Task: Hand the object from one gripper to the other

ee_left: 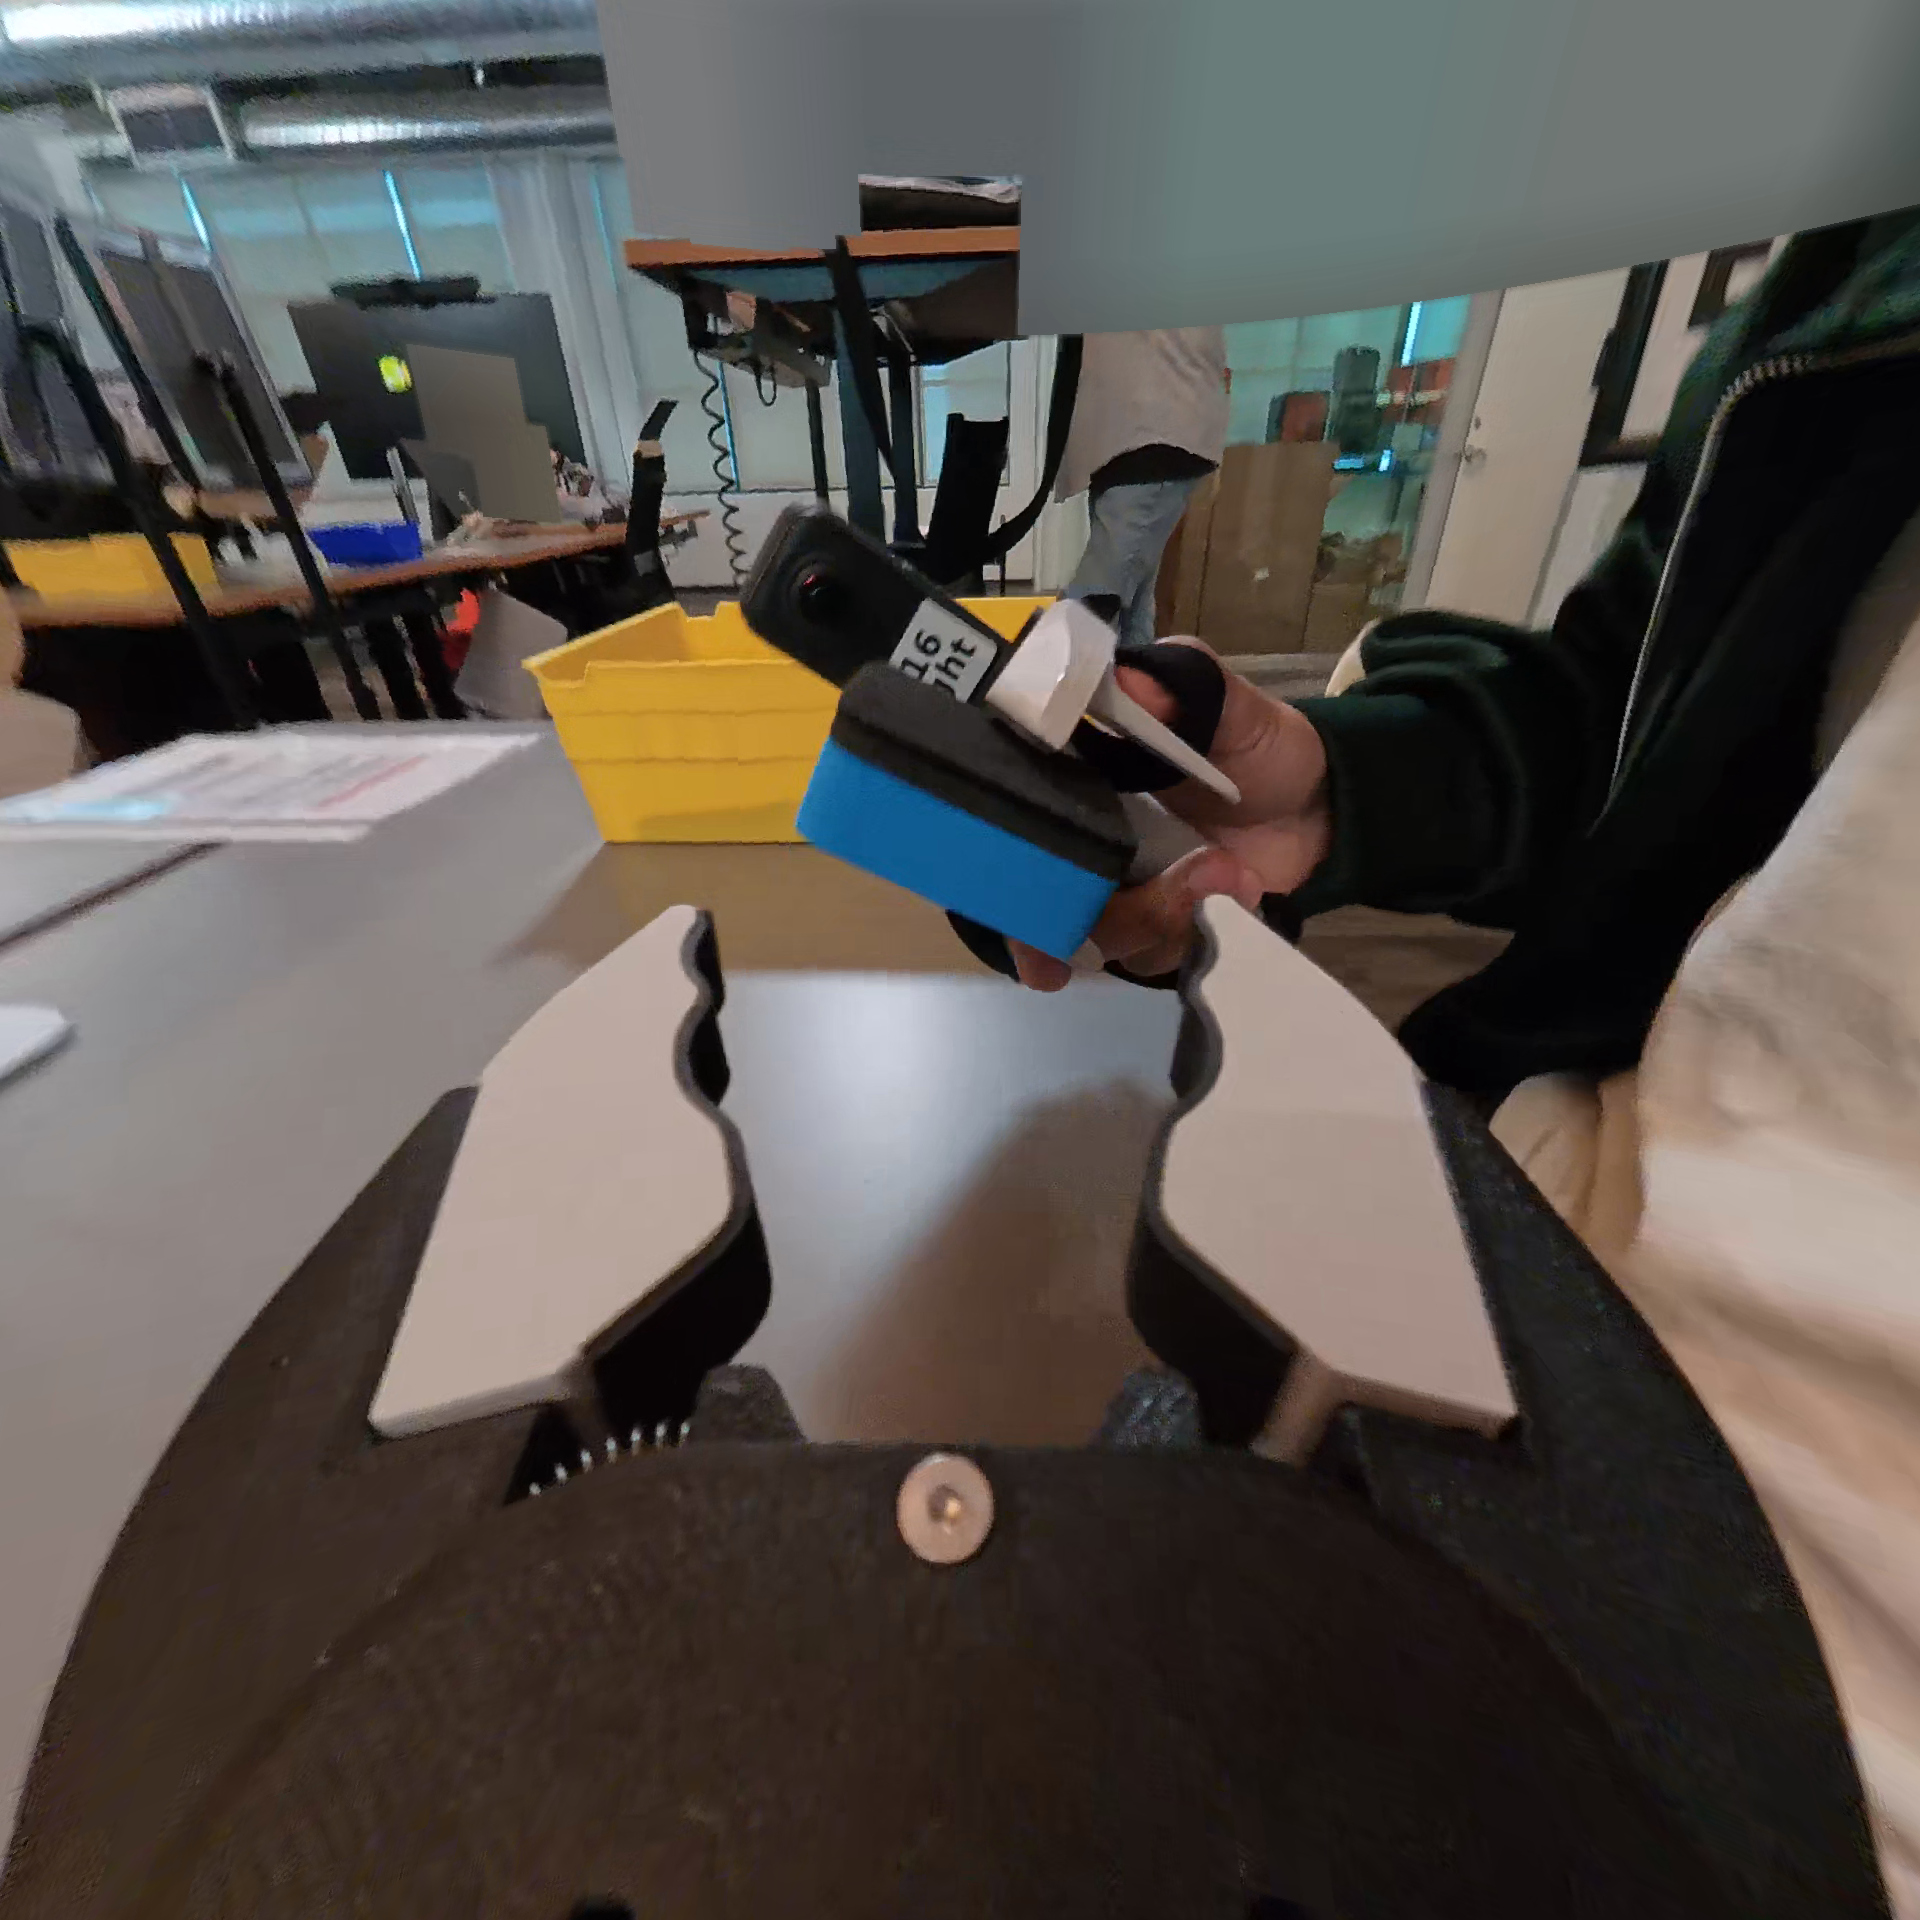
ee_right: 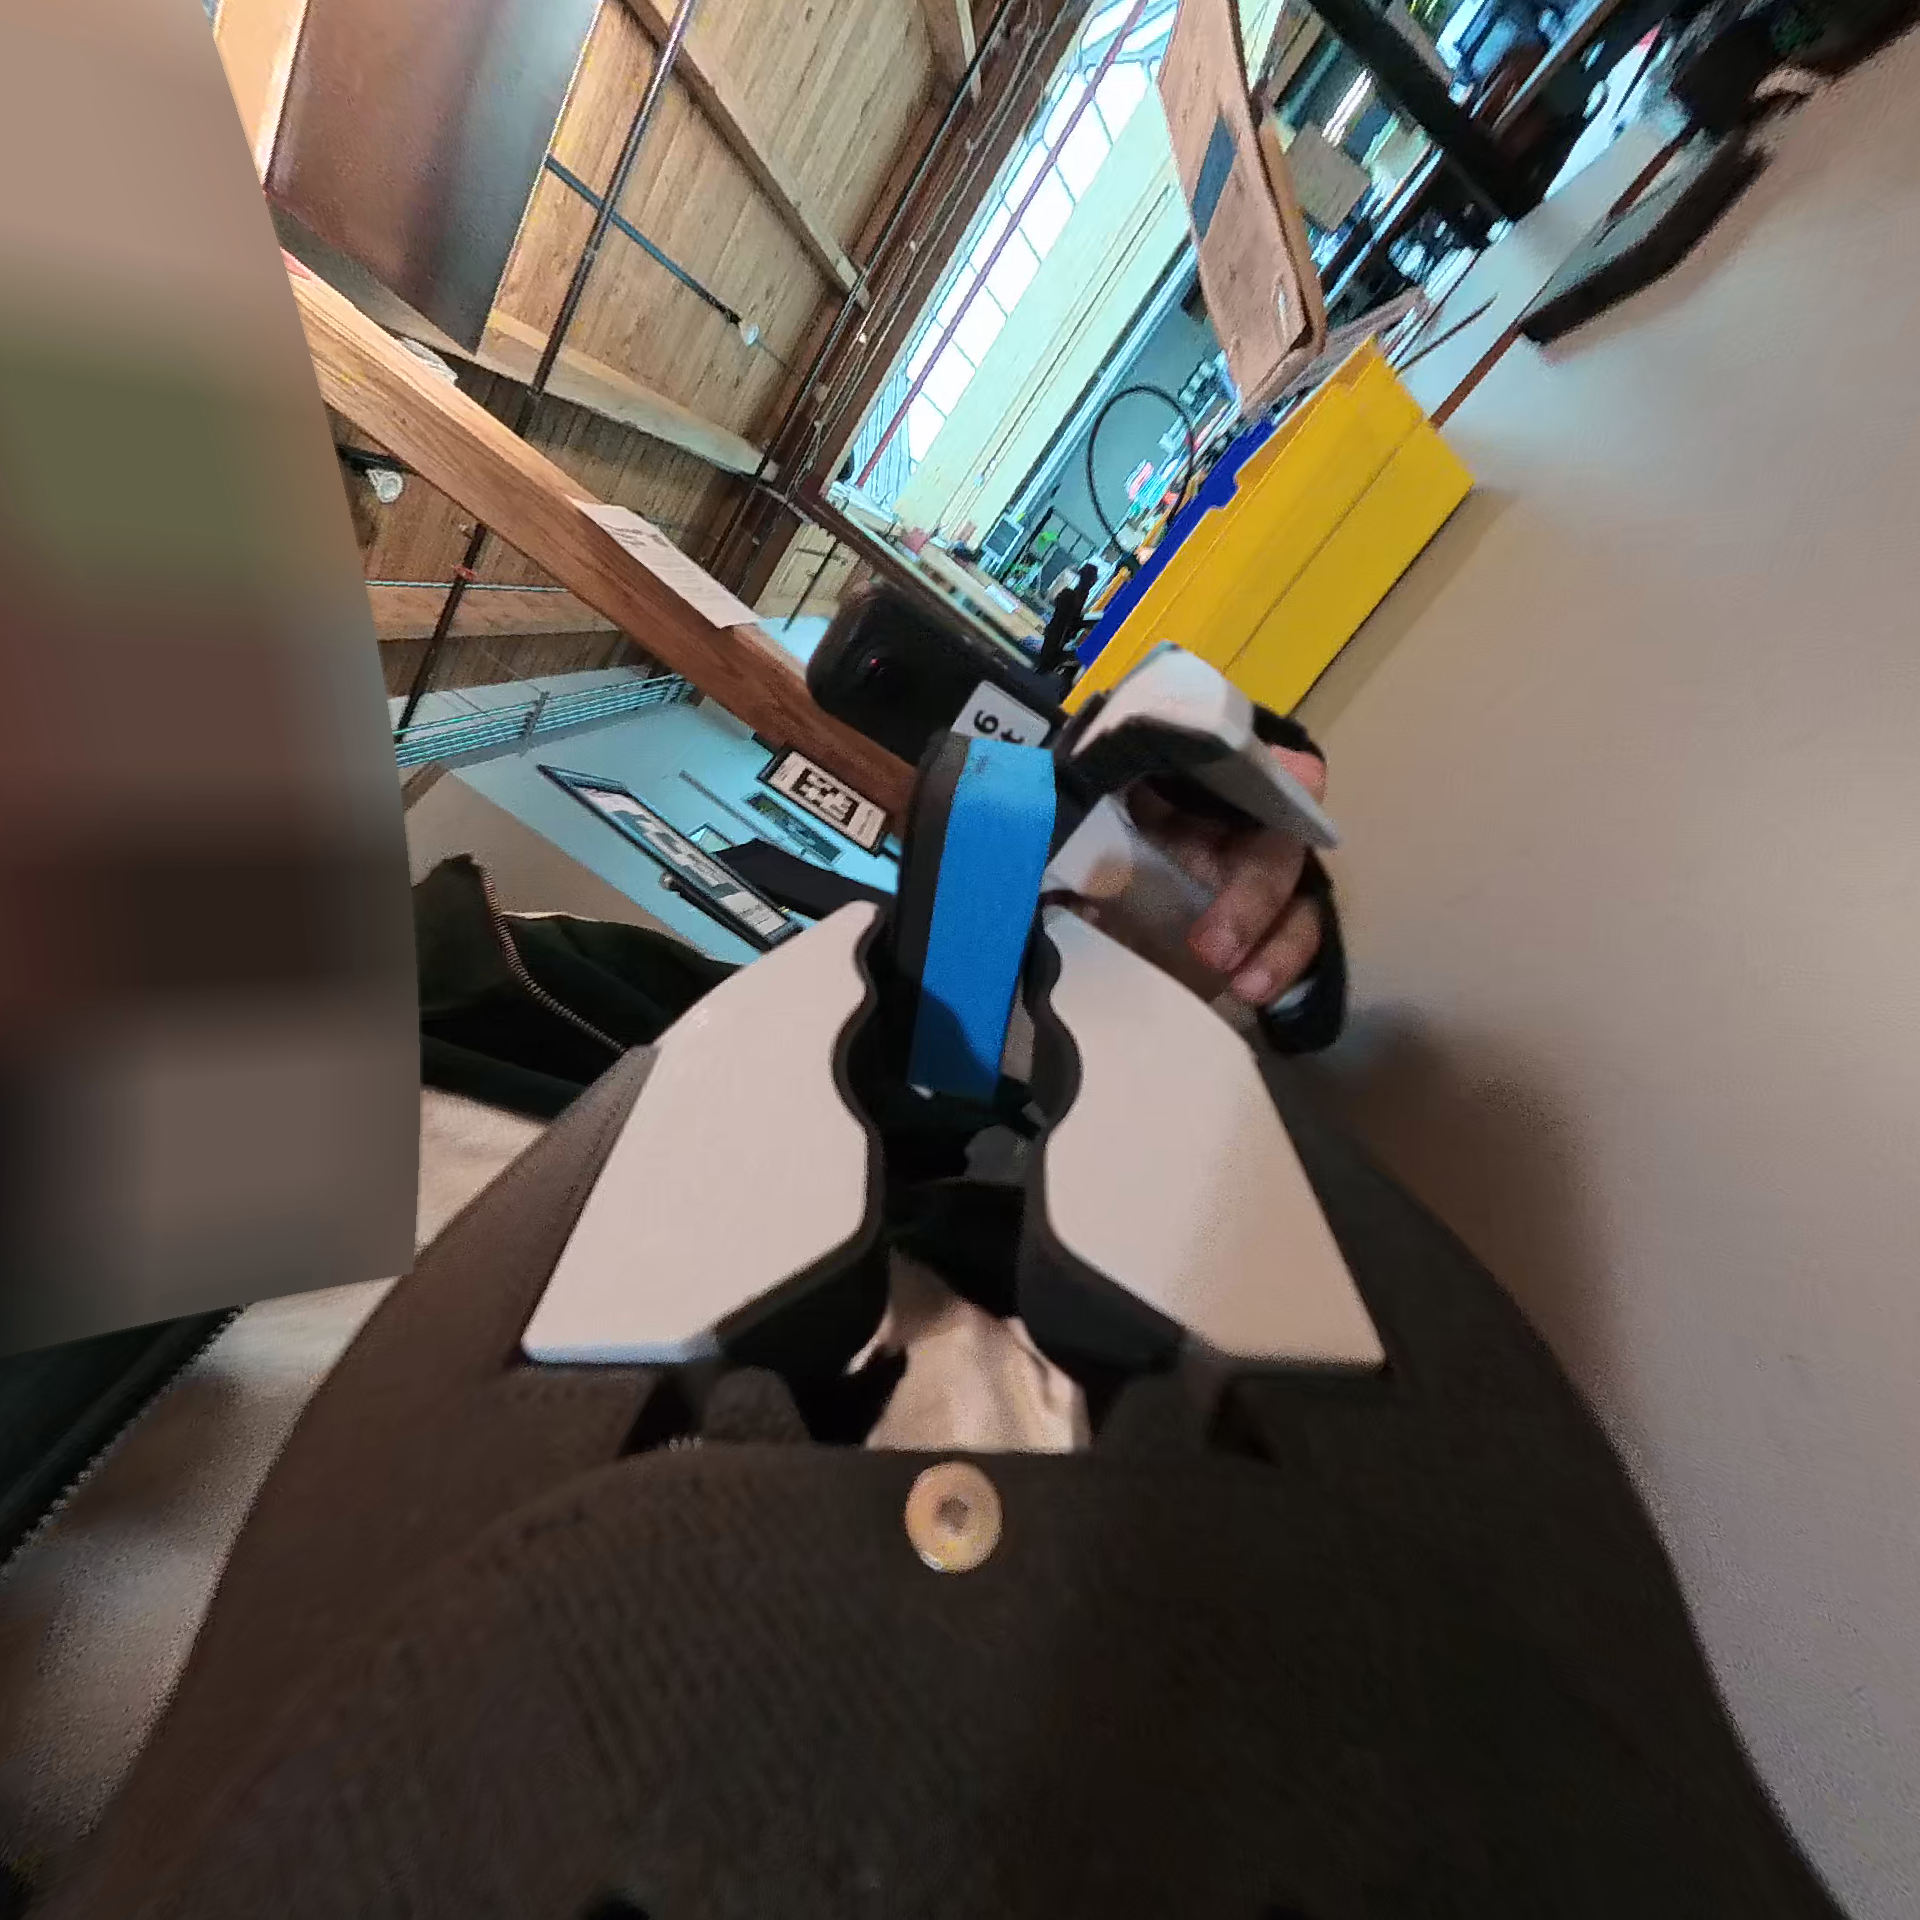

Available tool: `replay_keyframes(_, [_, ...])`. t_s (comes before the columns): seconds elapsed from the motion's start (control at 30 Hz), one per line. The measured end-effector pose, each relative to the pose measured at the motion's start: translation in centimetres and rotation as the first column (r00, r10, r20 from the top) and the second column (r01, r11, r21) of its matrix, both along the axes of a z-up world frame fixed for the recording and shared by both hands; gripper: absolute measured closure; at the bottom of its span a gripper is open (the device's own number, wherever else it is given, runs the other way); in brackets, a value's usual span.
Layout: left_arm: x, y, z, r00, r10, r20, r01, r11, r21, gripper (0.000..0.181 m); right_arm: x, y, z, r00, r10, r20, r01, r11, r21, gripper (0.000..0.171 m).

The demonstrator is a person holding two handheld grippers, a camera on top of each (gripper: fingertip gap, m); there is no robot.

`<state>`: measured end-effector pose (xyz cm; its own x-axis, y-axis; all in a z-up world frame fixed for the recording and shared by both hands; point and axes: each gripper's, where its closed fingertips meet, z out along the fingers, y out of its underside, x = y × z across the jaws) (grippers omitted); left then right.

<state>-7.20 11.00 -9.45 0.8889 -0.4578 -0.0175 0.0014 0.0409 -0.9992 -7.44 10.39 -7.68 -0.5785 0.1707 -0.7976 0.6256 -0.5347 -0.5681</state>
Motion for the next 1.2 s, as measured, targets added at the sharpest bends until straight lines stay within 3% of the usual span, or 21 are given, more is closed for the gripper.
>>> replay_keyframes(0.13, [-0.6,-0.1,0.3,0.948,-0.07,0.31,0.099,0.992,-0.078,0.101,-0.5,1.4,-0.2,0.989,-0.113,-0.095,0.126,0.982,0.143,0.146])
replay_keyframes(0.23, [-1.2,-0.4,1.1,0.778,-0.135,0.614,0.239,0.967,-0.09,0.11,-0.7,1.6,-0.5,0.969,-0.152,-0.197,0.206,0.934,0.293,0.146])
replay_keyframes(0.3, [-1.5,-0.5,1.1,0.679,-0.147,0.719,0.3,0.95,-0.089,0.122,-0.7,1.3,-0.5,0.961,-0.152,-0.229,0.225,0.916,0.334,0.146])
replay_keyframes(0.37, [-1.2,-0.4,0.5,0.666,-0.135,0.733,0.326,0.937,-0.124,0.134,-0.7,1.1,-0.5,0.96,-0.156,-0.234,0.229,0.916,0.331,0.146])
replay_keyframes(0.5, [-0.2,-0.3,0.3,0.716,-0.134,0.685,0.328,0.931,-0.161,0.149,-1.0,1.0,-0.8,0.959,-0.169,-0.229,0.241,0.91,0.338,0.146])
replay_keyframes(0.77, [-0.7,-0.2,0.2,0.723,-0.106,0.683,0.294,0.942,-0.164,0.16,-1.0,0.6,-1.5,0.957,-0.153,-0.246,0.244,0.882,0.403,0.145])
replay_keyframes(0.8, [-0.7,-0.2,0.2,0.731,-0.102,0.675,0.286,0.943,-0.169,0.16,-1.1,0.7,-1.6,0.955,-0.157,-0.25,0.25,0.88,0.404,0.143])
replay_keyframes(0.87, [-0.9,-0.2,0.3,0.731,-0.094,0.676,0.278,0.946,-0.169,0.16,-1.6,1.4,-1.3,0.932,-0.208,-0.295,0.318,0.86,0.399,0.121])
replay_keyframes(0.93, [-1.3,-0.2,0.4,0.707,-0.083,0.702,0.276,0.946,-0.167,0.16,-2.0,2.4,-0.4,0.869,-0.273,-0.412,0.442,0.802,0.401,0.099])
replay_keyframes(1.0, [-1.5,-0.2,0.3,0.667,-0.077,0.741,0.293,0.942,-0.166,0.16,-1.8,2.9,0.2,0.789,-0.248,-0.562,0.546,0.704,0.455,0.088])
replay_keyframes(1.13, [-1.3,-0.3,0.4,0.531,-0.1,0.841,0.388,0.911,-0.137,0.16,-1.1,2.2,-0.2,0.656,-0.007,-0.755,0.668,0.471,0.577,0.092])
replay_keyframes(1.2, [-0.9,-0.4,0.4,0.493,-0.104,0.864,0.424,0.896,-0.134,0.16,-0.8,1.6,-0.4,0.621,0.06,-0.781,0.687,0.437,0.58,0.095])
